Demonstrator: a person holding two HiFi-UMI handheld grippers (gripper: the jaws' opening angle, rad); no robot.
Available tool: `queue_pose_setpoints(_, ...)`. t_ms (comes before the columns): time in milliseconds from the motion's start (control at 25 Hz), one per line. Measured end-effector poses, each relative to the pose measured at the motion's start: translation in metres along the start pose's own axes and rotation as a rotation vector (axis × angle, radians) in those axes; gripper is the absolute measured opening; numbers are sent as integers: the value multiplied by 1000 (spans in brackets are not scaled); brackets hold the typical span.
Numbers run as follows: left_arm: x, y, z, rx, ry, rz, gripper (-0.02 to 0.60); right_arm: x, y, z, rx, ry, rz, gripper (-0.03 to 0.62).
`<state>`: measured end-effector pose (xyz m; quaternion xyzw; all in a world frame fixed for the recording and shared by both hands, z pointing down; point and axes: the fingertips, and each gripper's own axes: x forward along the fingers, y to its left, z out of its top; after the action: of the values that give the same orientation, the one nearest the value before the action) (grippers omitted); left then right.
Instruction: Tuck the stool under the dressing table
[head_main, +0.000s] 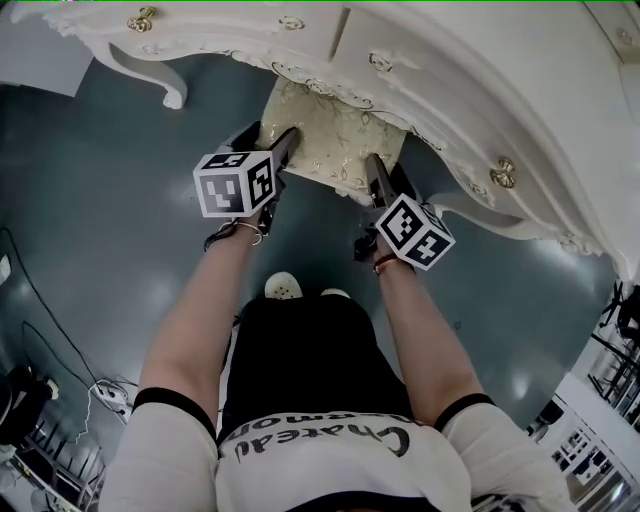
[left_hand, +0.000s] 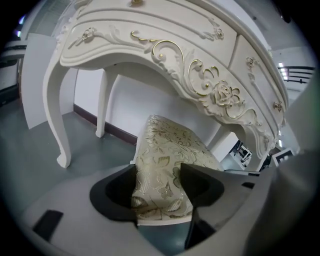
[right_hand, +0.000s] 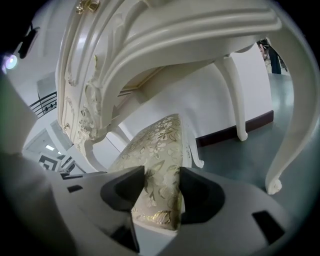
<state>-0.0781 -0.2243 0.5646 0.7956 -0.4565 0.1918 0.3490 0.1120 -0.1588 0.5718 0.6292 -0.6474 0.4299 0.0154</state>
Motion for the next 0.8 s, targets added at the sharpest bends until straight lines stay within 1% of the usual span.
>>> queue_pose_setpoints(80,5,1,6,15,-16,3,285,4,0,4,-2,-37,-1,235)
queue_pose_setpoints(280,22,2,26,38,-86,-8,285,20,-2,23,-15,-136,14,235)
queue_pose_setpoints(440,32,3,37,54,-131,-22,284,30,-2,33,-33,-189,25,235)
queue_pose_setpoints(640,48,4,54,88,-177,-35,281,44,-4,49,-50,-267,59,235)
queue_pose_setpoints(800,59,4,65,125,-236,-30,279,57,-6,61,-75,-344,86,235)
